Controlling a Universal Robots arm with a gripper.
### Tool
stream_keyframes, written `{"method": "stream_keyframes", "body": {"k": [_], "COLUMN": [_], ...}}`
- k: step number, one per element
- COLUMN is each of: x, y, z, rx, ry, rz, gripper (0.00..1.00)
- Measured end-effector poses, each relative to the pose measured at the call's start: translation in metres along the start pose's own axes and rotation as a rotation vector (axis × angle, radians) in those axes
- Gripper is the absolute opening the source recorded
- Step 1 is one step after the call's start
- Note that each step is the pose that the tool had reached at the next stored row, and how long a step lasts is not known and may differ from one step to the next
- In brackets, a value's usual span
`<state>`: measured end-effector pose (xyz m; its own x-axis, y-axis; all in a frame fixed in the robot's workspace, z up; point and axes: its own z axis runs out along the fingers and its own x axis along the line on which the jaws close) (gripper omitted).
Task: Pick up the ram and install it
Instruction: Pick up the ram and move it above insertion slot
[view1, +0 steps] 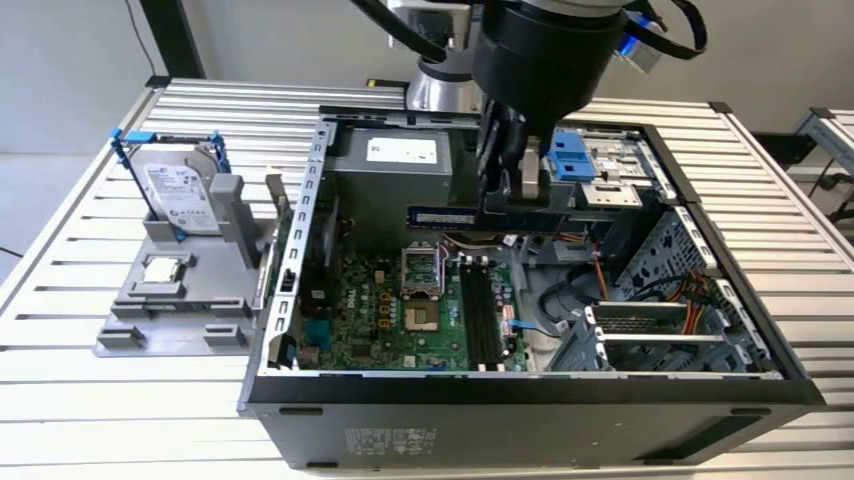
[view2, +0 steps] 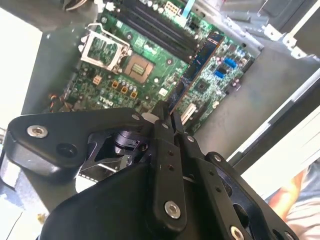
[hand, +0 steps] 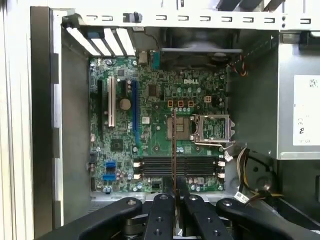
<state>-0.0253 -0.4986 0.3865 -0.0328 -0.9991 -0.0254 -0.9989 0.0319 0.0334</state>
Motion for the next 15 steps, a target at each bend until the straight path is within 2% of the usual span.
{"method": "stream_keyframes", "body": {"k": [9,11,15], "x": [-0.0021,-0.0047,-0.0141], "y": [-0.0284,-0.0314,-0.0343], "z": [-0.0008,-0.0008,-0.0002], "rx": [0.0001,0.0002,0.0002], "ry": [0.0000,-0.0002,-0.0003], "rz": [0.005,0.006,0.007], "gripper": [0.00,0.00,0.00]}}
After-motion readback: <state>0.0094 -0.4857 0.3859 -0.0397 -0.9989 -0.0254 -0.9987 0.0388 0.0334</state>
